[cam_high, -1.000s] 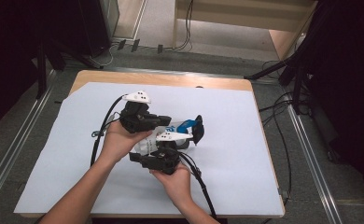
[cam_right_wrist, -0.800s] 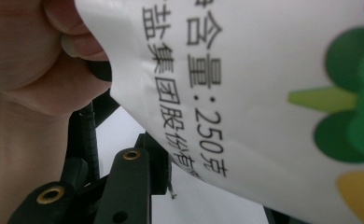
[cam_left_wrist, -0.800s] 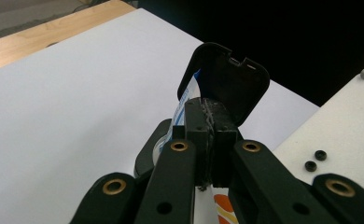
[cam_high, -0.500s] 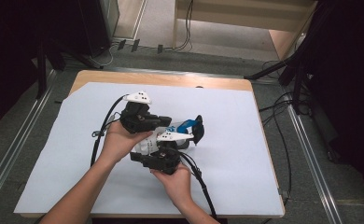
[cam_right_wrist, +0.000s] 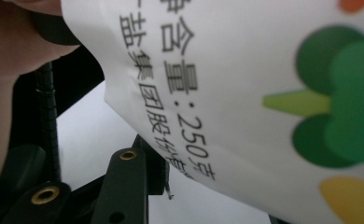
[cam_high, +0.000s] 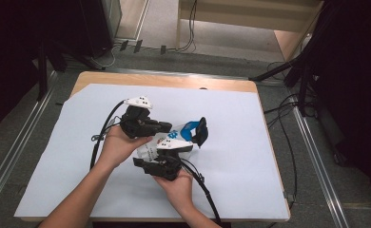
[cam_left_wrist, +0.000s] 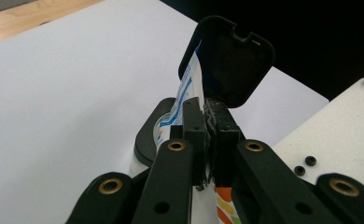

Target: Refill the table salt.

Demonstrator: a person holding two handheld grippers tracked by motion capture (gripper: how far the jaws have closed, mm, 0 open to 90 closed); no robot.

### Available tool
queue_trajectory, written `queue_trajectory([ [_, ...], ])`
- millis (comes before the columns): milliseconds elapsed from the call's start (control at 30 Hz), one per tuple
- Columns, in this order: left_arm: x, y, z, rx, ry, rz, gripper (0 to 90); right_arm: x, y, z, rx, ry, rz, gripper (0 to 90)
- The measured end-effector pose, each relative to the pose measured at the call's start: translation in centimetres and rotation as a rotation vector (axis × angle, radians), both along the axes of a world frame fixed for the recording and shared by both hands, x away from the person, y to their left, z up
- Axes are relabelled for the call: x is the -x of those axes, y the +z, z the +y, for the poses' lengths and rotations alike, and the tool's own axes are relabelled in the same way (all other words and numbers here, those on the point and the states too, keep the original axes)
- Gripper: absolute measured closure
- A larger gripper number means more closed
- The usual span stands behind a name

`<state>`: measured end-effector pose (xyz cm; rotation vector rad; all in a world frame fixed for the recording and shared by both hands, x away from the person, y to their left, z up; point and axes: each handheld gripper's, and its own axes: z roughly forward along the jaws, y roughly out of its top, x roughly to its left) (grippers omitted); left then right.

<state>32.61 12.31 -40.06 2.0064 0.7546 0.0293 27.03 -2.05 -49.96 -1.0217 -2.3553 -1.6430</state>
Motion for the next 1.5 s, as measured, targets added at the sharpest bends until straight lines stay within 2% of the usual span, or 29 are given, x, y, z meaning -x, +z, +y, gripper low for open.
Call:
queue_trajectory([
  [533, 0.1, -0.8, 0.7, -0.033, -0.018, 0.034, 84.8, -0.1, -1.2, 0.2, 0.042, -0.012, -0.024, 62.5],
  [700, 0.0, -1.1, 0.8, -0.067, -0.029, 0.044, 82.6, -0.3, -1.5, 0.3, 0.052, -0.014, -0.023, 62.4],
  [867, -0.1, -1.5, 1.0, -0.077, -0.027, 0.054, 81.9, -0.2, -1.7, 0.3, 0.071, -0.018, -0.047, 62.5],
  [1167, -0.2, -1.8, 1.8, -0.074, -0.038, 0.075, 89.0, -0.1, -2.2, 0.2, 0.08, -0.025, -0.051, 62.4],
  [1500, -0.1, -1.5, 2.9, -0.052, -0.062, 0.082, 90.0, -0.1, -2.6, 0.4, 0.092, -0.028, -0.048, 61.8],
])
